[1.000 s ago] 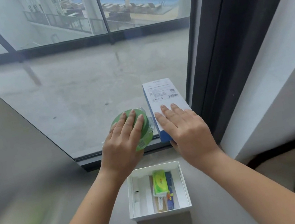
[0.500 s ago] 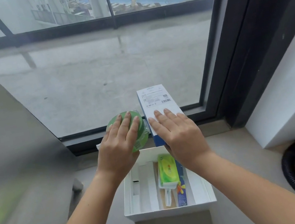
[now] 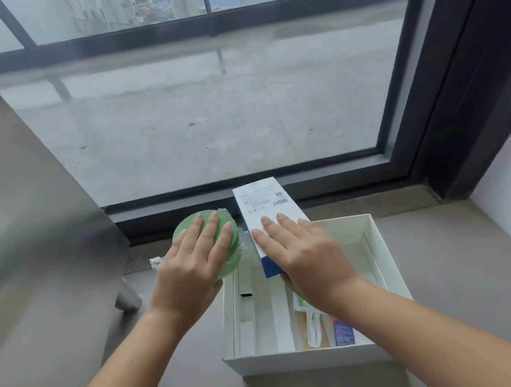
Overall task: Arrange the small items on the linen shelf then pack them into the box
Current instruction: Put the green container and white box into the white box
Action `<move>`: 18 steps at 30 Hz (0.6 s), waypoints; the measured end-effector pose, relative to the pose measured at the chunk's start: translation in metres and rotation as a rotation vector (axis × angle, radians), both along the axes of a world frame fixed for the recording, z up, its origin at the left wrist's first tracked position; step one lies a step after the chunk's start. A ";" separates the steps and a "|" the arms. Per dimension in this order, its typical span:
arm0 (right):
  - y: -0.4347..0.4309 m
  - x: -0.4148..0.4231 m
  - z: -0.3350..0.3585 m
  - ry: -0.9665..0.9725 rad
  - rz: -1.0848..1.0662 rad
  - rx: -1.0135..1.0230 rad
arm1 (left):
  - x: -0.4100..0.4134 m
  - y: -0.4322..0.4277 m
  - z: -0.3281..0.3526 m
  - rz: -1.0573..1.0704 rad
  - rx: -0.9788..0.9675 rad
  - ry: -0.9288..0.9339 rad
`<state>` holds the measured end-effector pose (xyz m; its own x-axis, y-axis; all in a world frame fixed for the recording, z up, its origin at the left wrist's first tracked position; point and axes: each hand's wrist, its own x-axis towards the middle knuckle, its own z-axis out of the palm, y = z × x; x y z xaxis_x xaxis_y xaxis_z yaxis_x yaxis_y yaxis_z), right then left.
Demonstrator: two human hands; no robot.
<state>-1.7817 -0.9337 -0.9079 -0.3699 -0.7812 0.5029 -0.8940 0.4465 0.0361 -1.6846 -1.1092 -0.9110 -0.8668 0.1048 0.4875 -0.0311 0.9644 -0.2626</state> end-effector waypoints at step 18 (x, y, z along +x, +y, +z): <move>0.007 0.037 -0.035 -0.051 0.123 0.002 | 0.041 0.009 -0.029 0.129 0.115 -0.089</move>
